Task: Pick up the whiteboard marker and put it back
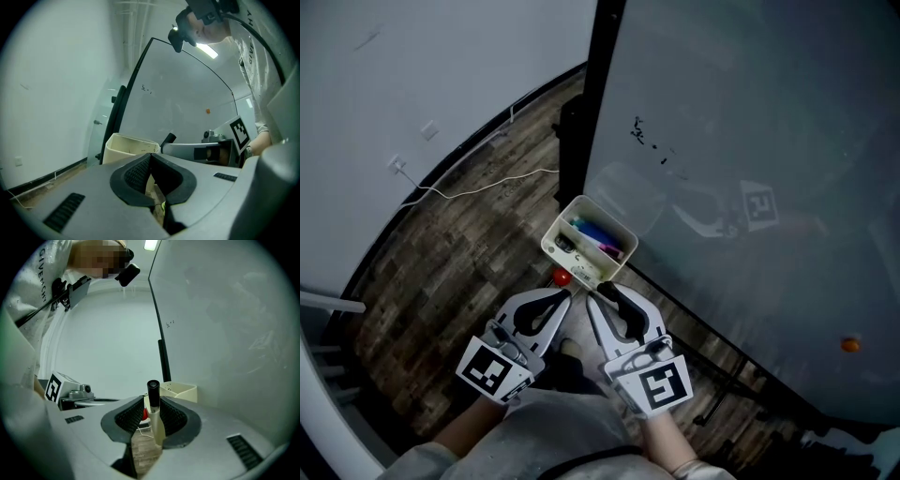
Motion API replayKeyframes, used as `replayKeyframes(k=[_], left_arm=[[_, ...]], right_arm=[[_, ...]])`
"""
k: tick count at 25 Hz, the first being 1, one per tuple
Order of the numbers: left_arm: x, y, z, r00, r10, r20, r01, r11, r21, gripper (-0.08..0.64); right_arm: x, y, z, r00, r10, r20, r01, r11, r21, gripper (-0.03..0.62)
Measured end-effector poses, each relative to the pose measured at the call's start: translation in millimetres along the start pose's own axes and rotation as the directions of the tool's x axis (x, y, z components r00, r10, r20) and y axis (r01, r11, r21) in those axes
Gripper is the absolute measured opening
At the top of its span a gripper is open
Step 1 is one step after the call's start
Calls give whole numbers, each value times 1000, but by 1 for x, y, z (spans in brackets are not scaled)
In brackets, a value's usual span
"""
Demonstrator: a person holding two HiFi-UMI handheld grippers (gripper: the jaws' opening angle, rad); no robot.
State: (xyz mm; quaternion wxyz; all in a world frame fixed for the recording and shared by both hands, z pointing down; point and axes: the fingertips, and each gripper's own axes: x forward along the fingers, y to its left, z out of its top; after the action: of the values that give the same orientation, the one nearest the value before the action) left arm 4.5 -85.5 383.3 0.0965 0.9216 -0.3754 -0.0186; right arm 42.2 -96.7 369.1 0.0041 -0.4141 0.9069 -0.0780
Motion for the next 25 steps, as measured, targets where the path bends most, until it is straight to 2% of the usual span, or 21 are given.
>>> replayKeyframes(k=[13,25], left_arm=[[-3,13,2,996,-84,-16,84,996,-25,14],[-9,30,13,996,-93,-12,93,995,-30,14]], right_arm=[[2,-3,0,997,-81,-9,81,997,-1,75],[9,-1,17,995,-96,-16,96,995,4,75]])
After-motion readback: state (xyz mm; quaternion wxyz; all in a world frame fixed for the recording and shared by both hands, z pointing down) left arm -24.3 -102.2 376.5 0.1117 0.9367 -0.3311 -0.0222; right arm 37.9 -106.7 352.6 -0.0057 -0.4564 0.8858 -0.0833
